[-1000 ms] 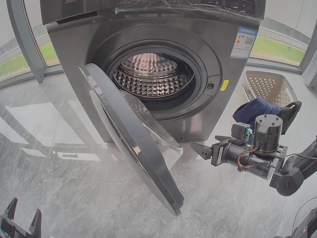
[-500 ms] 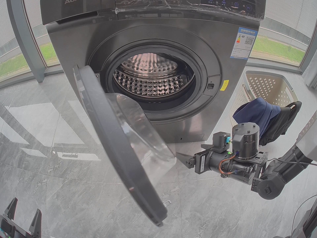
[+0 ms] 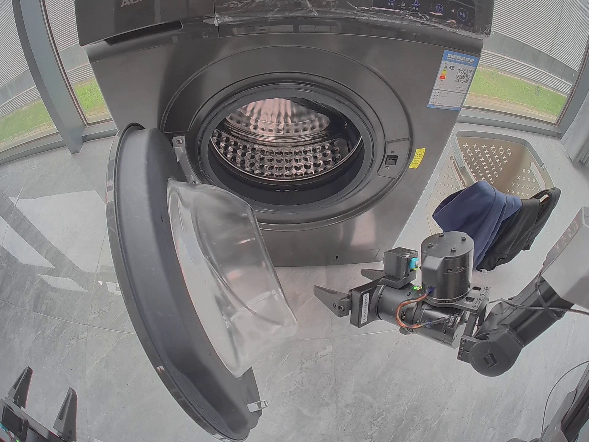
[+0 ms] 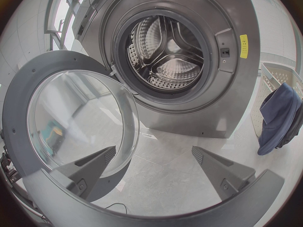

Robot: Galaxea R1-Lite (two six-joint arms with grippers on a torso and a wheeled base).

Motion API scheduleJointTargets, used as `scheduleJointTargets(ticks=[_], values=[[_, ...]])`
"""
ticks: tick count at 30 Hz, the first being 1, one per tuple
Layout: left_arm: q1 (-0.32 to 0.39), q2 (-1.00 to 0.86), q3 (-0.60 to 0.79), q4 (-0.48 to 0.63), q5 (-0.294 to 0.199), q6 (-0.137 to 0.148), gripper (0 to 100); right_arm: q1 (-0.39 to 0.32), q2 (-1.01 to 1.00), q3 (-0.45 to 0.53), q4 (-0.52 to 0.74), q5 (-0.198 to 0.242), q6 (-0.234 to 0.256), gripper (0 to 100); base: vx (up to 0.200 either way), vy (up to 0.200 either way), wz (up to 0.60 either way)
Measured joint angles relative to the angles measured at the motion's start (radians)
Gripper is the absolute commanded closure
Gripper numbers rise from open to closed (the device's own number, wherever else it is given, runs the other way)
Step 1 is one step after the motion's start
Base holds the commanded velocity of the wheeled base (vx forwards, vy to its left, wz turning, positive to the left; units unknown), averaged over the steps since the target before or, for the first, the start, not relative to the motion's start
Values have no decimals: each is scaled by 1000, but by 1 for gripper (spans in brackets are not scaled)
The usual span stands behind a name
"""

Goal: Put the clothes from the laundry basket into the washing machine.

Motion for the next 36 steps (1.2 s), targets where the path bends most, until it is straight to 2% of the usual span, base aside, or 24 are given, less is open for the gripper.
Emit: scheduleJointTargets(ticks=[7,16,26,36], values=[[0,0,0,0,0,0,0,24,57,-43,-27,1,-3,0,-29,0,0],[0,0,0,0,0,0,0,100,131,-109,-108,4,-4,0,0,0,0],[0,0,0,0,0,0,0,91,152,-154,-117,10,-3,0,0,0,0],[0,0,0,0,0,0,0,99,232,-279,-102,13,-5,0,0,0,0]])
